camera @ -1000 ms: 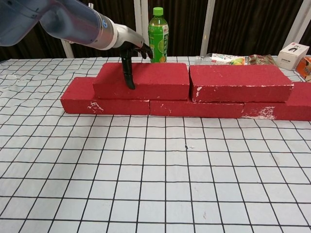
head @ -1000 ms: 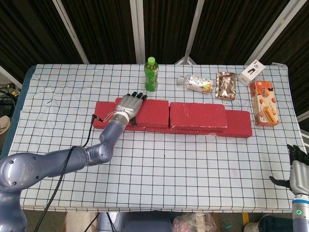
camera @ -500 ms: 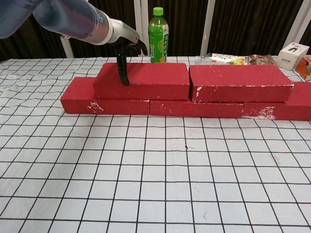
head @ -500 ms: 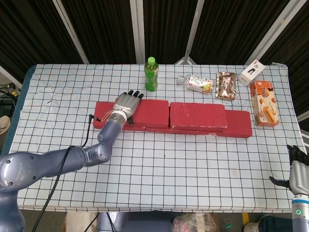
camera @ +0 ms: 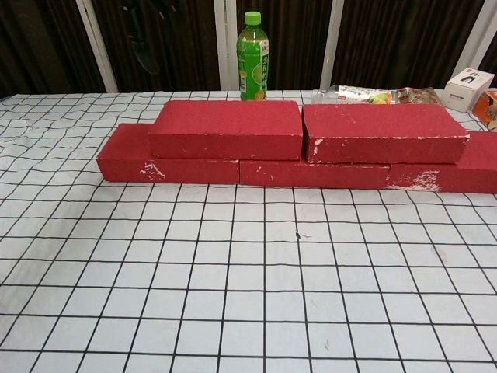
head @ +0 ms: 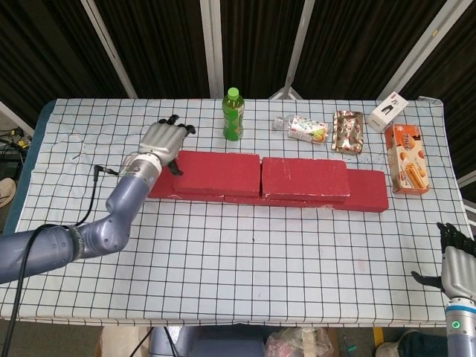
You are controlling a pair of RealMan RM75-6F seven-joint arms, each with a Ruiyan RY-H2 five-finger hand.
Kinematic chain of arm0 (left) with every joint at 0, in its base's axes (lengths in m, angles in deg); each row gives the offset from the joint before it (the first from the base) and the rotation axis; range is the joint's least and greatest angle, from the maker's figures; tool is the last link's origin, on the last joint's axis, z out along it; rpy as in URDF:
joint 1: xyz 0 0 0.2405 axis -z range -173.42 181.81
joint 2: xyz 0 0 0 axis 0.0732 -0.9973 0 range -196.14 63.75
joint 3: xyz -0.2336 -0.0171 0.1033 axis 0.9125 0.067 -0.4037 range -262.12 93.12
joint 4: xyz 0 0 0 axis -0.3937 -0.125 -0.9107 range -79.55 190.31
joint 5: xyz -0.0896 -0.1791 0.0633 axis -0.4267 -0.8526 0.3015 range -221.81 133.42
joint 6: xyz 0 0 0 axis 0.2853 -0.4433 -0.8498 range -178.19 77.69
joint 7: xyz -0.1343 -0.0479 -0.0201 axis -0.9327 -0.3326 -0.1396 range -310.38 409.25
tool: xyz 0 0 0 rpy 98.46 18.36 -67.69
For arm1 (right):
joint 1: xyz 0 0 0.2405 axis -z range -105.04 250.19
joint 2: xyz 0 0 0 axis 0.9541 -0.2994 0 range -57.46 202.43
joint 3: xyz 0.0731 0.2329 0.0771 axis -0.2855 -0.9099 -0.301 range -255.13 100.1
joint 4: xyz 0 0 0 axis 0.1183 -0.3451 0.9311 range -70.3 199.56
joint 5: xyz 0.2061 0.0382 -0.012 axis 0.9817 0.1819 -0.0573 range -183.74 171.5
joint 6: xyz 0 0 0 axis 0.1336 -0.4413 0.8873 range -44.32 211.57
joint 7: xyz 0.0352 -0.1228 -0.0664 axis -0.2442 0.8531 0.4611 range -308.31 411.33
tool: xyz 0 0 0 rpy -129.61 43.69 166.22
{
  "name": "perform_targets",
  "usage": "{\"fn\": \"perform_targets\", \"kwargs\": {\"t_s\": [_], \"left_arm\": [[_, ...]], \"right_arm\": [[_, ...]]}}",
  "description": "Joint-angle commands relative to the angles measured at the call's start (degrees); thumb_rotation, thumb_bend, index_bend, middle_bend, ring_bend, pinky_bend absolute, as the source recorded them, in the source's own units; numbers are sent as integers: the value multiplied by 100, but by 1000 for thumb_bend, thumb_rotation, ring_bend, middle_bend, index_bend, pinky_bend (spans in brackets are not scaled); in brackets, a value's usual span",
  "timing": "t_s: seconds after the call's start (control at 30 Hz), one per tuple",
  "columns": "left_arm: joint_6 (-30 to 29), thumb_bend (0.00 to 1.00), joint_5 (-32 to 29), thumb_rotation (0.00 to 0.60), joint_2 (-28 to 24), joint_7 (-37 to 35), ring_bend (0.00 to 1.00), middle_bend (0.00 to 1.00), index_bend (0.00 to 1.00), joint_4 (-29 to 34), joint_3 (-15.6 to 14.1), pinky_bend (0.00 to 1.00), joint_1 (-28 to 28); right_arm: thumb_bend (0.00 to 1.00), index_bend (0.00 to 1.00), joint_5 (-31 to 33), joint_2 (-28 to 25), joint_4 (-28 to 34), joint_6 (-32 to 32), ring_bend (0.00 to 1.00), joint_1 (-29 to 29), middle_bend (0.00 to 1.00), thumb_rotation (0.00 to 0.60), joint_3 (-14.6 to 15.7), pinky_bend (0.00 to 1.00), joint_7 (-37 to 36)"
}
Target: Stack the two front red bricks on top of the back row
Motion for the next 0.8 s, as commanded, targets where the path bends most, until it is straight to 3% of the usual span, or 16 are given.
{"fn": "perform_targets", "kwargs": {"t_s": [0.03,0.33,0.8], "left_arm": [[-80,0,624,600,-135,-520,75,283,252,-78,-97,193,-583],[439,0,1154,600,209,-884,136,316,288,-841,-358,205,-1084],[596,0,1300,600,804,-862,136,306,302,-1321,-515,205,-1124]], "right_arm": [[154,0,-9,0,8,-14,0,3,0,600,0,0,-3],[154,0,-69,11,20,-44,0,15,0,600,21,0,-14],[154,0,-63,-2,-23,54,0,-2,0,600,16,0,-119]]}}
